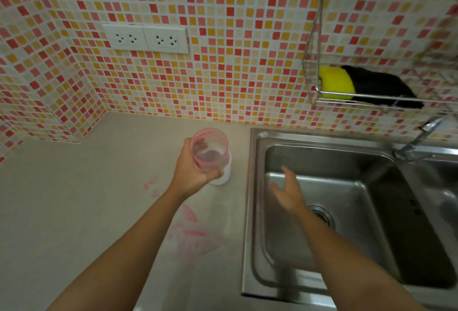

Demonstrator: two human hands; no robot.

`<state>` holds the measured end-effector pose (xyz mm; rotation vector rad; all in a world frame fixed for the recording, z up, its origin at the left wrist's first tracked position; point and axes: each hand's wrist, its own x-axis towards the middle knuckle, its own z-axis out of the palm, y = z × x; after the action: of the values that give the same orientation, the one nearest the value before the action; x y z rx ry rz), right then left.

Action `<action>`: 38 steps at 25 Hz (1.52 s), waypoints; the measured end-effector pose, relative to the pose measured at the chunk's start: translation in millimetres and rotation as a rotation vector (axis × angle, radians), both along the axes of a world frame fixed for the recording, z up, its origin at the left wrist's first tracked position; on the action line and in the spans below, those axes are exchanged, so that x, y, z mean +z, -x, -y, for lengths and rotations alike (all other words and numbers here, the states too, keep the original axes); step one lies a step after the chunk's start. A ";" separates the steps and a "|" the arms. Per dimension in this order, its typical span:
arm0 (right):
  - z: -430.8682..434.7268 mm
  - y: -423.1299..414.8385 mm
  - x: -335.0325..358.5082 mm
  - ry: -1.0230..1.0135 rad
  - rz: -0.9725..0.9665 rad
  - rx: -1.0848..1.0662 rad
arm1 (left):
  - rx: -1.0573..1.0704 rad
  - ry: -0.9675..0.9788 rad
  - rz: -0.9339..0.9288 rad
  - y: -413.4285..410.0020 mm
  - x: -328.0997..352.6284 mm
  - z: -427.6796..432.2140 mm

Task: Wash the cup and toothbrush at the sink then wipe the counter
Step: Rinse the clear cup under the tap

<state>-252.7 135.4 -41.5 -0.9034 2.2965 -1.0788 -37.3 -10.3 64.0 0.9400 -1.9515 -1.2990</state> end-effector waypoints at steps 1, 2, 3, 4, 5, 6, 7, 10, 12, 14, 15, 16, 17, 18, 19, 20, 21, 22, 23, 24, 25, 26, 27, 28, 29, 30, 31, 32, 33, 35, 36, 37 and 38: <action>-22.4 18.5 -0.5 -0.042 -0.089 -0.012 | -0.039 0.016 -0.010 16.5 3.0 -12.4; -46.0 35.5 -1.7 -0.111 -0.167 -0.018 | -0.078 0.025 -0.014 33.6 4.4 -25.4; -68.9 52.1 -5.6 -0.182 -0.250 -0.017 | -0.114 0.042 -0.006 50.9 5.8 -39.6; -95.9 69.7 -7.6 -0.264 -0.316 -0.033 | -0.150 0.073 0.018 71.8 4.9 -56.3; -123.6 87.4 -10.0 -0.344 -0.377 -0.055 | -0.190 0.115 0.051 92.5 1.8 -73.1; -150.3 104.7 -12.7 -0.411 -0.425 -0.078 | -0.223 0.181 0.096 113.2 -4.1 -88.3; -176.6 122.3 -14.6 -0.473 -0.463 -0.100 | -0.249 0.284 0.166 133.8 -12.5 -102.0; -245.2 170.5 -20.0 -0.626 -0.464 -0.143 | -0.340 0.578 0.461 185.8 -35.3 -138.9; -278.6 196.4 -24.9 -0.676 -0.422 -0.146 | -0.346 0.808 0.604 216.1 -46.3 -155.9; -303.3 217.4 -32.2 -0.696 -0.411 -0.094 | -0.370 0.936 0.741 245.7 -52.1 -169.0; -311.0 224.4 -36.5 -0.682 -0.415 -0.060 | -0.416 0.957 0.833 259.2 -53.0 -174.1; -315.9 228.6 -40.5 -0.655 -0.428 -0.038 | -0.463 1.004 0.935 272.3 -53.0 -177.3; -319.0 230.3 -43.3 -0.626 -0.439 -0.031 | -0.492 1.080 1.000 283.1 -51.9 -180.2; -319.8 229.9 -45.6 -0.599 -0.450 -0.035 | -0.507 1.189 1.009 291.0 -50.9 -182.3; -319.7 228.9 -47.1 -0.579 -0.460 -0.040 | -0.528 1.329 0.979 296.5 -51.5 -184.3; -320.2 229.4 -49.0 -0.568 -0.465 -0.042 | -0.555 1.449 0.967 303.8 -52.1 -186.1; -320.4 230.5 -50.1 -0.561 -0.471 -0.041 | -0.584 1.540 0.978 310.3 -51.4 -187.8; -320.6 231.7 -52.2 -0.561 -0.476 -0.040 | -0.624 1.608 0.954 315.9 -53.1 -187.3; -320.2 233.1 -53.9 -0.562 -0.482 -0.043 | -0.640 1.630 0.894 321.2 -52.8 -188.4; -320.4 233.8 -55.6 -0.564 -0.489 -0.050 | -0.628 1.631 0.887 324.3 -49.1 -188.1; -320.8 233.9 -57.0 -0.565 -0.495 -0.056 | -0.581 1.606 0.894 326.3 -46.0 -186.8; -320.9 233.6 -57.7 -0.558 -0.501 -0.061 | -0.539 1.514 0.892 327.7 -46.3 -184.1; -321.3 233.2 -57.8 -0.547 -0.500 -0.060 | -0.504 1.313 0.869 327.8 -48.6 -180.2; -321.9 233.2 -58.5 -0.531 -0.491 -0.052 | -0.447 1.022 0.808 326.7 -49.5 -177.3; -322.3 233.3 -57.0 -0.500 -0.468 -0.051 | -0.385 0.680 0.693 325.2 -49.7 -176.4; -322.2 234.3 -56.0 -0.457 -0.428 -0.062 | -0.341 0.353 0.560 325.7 -53.4 -175.5; -321.0 236.4 -52.4 -0.391 -0.376 -0.093 | -0.317 0.079 0.421 328.0 -55.2 -177.7; -319.1 241.3 -49.7 -0.318 -0.309 -0.129 | -0.305 -0.108 0.321 331.5 -57.5 -181.0; -314.7 249.2 -45.6 -0.252 -0.255 -0.161 | -0.298 -0.215 0.252 336.2 -60.3 -183.5; -299.6 271.9 -33.7 -0.203 -0.208 -0.195 | -0.319 -0.315 0.145 349.8 -63.5 -189.1; -288.9 285.9 -26.1 -0.213 -0.199 -0.187 | -0.344 -0.349 0.108 357.3 -63.0 -193.4; -276.1 301.6 -16.8 -0.234 -0.196 -0.175 | -0.365 -0.387 0.087 365.7 -63.3 -196.2; -262.6 316.9 -7.4 -0.255 -0.198 -0.164 | -0.381 -0.425 0.074 372.8 -62.7 -199.2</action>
<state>-569.5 398.0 -49.0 -0.7608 2.6358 -0.7624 -410.1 188.9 1.3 0.8385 -2.0163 -1.9787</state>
